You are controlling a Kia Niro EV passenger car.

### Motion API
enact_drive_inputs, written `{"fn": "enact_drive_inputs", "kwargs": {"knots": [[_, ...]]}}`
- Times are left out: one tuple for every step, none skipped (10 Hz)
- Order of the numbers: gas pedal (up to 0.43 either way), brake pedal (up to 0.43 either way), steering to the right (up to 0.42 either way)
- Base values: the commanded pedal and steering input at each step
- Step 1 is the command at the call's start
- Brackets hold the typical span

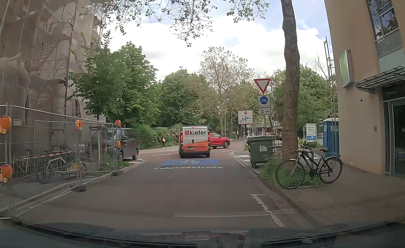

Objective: Follow the waypoints while adhering to traffic rules and regulations

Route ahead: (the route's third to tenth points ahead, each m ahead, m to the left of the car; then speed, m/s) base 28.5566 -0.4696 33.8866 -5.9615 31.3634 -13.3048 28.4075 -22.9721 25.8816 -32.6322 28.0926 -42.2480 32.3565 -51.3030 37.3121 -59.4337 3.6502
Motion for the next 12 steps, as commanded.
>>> {"fn": "enact_drive_inputs", "kwargs": {"knots": [[0.02, 0.0, -0.027], [0.02, 0.0, -0.026], [0.02, 0.0, -0.025], [0.028, 0.0, -0.021], [0.028, 0.0, -0.016], [0.028, 0.0, -0.014], [0.028, 0.0, -0.015], [0.028, 0.0, -0.014], [0.028, 0.0, -0.014], [0.028, 0.0, -0.013], [0.028, 0.0, -0.007], [0.028, 0.0, 0.005]]}}
